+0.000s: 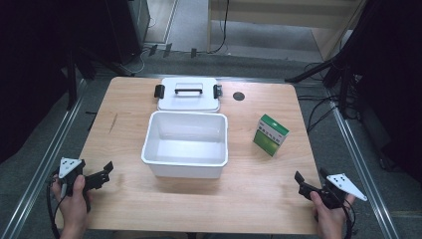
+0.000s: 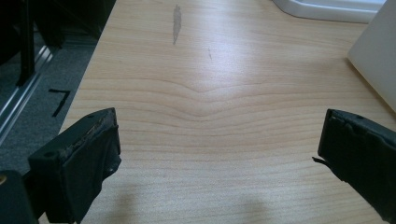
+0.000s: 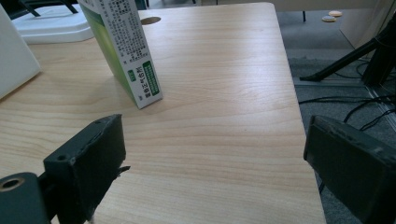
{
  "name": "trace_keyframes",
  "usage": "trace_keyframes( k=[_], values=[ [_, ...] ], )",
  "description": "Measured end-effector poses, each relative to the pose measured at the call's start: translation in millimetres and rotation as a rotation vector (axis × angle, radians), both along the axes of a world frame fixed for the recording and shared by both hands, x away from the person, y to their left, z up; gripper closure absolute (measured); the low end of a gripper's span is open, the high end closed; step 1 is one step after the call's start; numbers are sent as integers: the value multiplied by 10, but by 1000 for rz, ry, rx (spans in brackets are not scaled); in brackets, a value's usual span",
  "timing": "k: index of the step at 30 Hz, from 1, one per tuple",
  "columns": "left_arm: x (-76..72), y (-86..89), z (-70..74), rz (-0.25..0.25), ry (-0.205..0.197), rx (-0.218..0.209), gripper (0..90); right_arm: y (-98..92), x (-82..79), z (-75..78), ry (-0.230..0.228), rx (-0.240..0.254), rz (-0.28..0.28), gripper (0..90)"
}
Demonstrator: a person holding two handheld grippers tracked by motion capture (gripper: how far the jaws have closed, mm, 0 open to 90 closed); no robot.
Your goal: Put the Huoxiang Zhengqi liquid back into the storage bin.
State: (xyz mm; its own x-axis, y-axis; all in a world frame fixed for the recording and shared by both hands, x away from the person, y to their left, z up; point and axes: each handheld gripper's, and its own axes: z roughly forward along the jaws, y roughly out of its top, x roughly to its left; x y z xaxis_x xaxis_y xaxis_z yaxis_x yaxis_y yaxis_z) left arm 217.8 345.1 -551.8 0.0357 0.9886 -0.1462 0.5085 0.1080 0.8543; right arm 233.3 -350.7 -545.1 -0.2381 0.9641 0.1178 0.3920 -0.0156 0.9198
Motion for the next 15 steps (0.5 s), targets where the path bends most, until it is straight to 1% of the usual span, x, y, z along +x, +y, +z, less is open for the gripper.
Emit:
trace_keyframes(
  k=[4, 6, 10, 11, 12, 13, 14, 15],
  values=[
    [0, -6, 0, 1, 0, 5, 0, -31, 1, 10, 1, 30, 6, 62],
    [2, -7, 0, 1, 1, 6, 0, -35, -2, 14, 4, 34, 10, 63],
    [-1, -9, 0, 3, -1, 5, 0, -24, 10, 20, 9, 23, 22, 65],
    [-1, -8, 0, 3, -2, 5, 0, -13, 21, 30, 14, 7, 33, 66],
    [0, -5, -1, 3, -3, 5, 0, -13, 21, 30, 14, 7, 33, 66],
    [0, -3, -1, 2, -3, 3, 0, 8, 29, 45, 25, -8, 45, 70],
    [0, -3, -1, 2, -3, 3, 0, 8, 29, 45, 25, -8, 45, 70],
    [0, -3, -1, 1, -2, 2, 0, 13, 33, 49, 28, -19, 50, 71]
  ],
)
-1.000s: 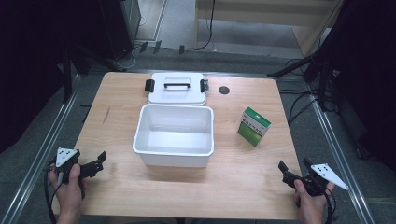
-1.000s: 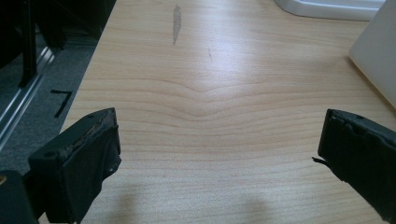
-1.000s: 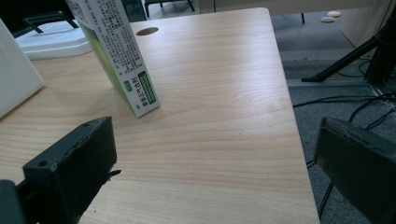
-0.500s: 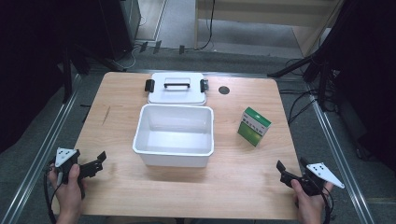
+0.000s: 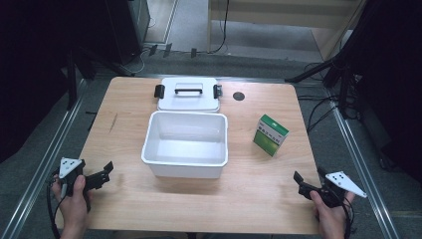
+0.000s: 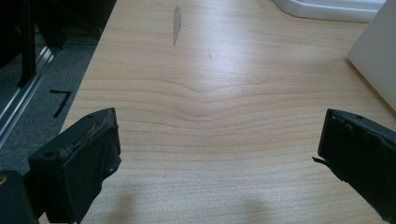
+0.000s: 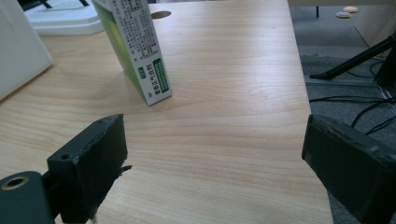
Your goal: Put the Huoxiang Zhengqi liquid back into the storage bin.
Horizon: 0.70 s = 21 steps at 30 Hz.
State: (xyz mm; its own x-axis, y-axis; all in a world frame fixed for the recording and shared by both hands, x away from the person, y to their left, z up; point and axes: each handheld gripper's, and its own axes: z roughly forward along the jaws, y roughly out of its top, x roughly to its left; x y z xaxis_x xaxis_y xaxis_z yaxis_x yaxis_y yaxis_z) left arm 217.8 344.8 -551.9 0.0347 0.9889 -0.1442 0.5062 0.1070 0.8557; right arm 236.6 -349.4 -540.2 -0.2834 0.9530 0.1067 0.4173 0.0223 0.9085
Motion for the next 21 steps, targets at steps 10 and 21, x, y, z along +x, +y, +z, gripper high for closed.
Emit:
trace_keyframes(
  k=[10, 21],
  values=[
    [-1, -1, 0, -2, 1, 5, 0, 86, 87, 126, 27, -76, 67, 74],
    [1, -1, 0, -5, 3, 3, 0, 175, 259, 466, 83, -200, 171, 75]
  ],
)
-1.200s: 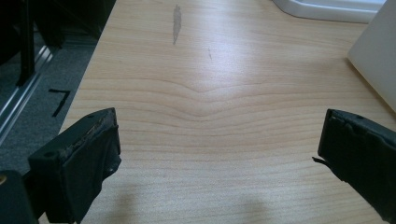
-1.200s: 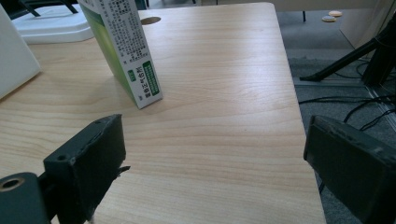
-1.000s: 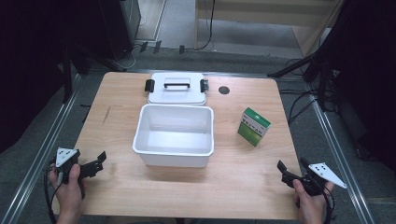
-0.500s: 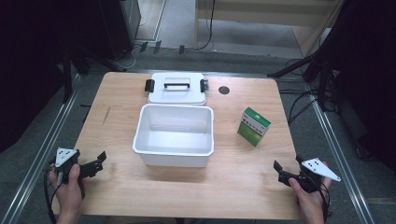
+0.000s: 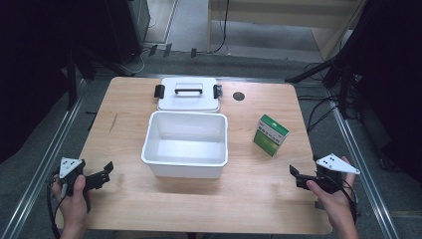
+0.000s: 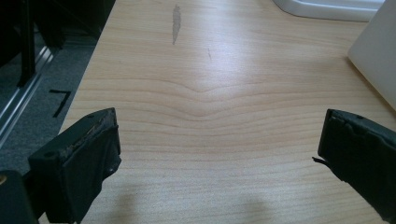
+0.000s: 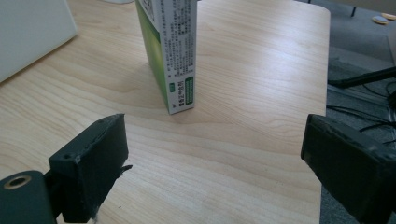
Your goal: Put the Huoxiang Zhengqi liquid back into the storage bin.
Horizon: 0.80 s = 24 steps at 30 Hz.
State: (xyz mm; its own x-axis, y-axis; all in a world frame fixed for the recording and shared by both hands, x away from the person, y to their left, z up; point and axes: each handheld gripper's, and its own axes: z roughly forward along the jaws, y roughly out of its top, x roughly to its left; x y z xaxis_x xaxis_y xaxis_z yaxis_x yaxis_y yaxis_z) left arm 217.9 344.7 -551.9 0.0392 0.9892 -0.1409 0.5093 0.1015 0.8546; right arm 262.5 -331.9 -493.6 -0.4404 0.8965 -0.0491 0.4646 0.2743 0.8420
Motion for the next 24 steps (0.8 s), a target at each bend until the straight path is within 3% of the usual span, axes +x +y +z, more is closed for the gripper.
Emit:
trace_keyframes(
  k=[10, 14, 24],
  values=[
    [0, -1, 0, 1, 0, 1, 0, 79, 137, 177, 65, -78, 82, 75],
    [1, 0, 0, 0, 0, 0, 0, 157, 217, 230, 124, -136, 132, 75],
    [2, 1, 0, 0, 2, 0, 0, 253, 393, 386, 217, -244, 185, 76]
  ],
)
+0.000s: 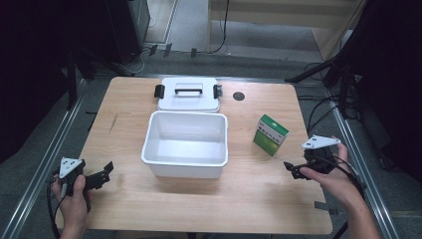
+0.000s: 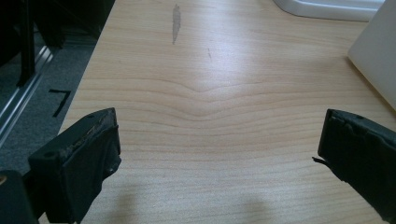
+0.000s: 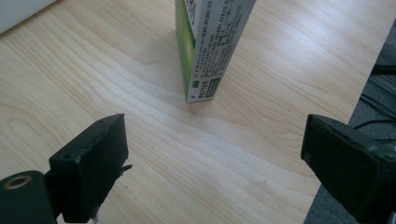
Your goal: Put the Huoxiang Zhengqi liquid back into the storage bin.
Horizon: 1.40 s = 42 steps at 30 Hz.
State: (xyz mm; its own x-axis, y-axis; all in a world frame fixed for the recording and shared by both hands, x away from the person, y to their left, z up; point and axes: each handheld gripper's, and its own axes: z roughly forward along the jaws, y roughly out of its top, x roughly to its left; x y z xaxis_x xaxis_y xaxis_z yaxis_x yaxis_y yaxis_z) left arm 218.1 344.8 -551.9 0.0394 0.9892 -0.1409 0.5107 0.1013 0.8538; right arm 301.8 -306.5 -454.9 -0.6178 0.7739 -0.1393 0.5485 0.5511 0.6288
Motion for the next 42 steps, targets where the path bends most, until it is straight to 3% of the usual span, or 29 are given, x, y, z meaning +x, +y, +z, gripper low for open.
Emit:
trace_keyframes(
  k=[4, 12, 22, 26, 33, 42],
  values=[
    [1, 0, 0, -1, 0, 0, 0, 51, 75, 67, 35, -42, 18, 124],
    [-2, 5, 2, -1, 2, 0, 0, 151, 211, 127, 113, -122, 32, 127],
    [0, 12, -2, -1, -4, -15, 0, 255, 325, 251, 174, -217, 46, 129],
    [-5, 11, 0, 3, -5, -12, 0, 284, 371, 307, 199, -228, 46, 129],
    [-6, -2, 1, 9, -7, 1, 0, 344, 498, 428, 291, -293, 57, 130],
    [-5, 8, 1, 9, -4, -9, 0, 365, 598, 553, 301, -307, 74, 134]
  ],
)
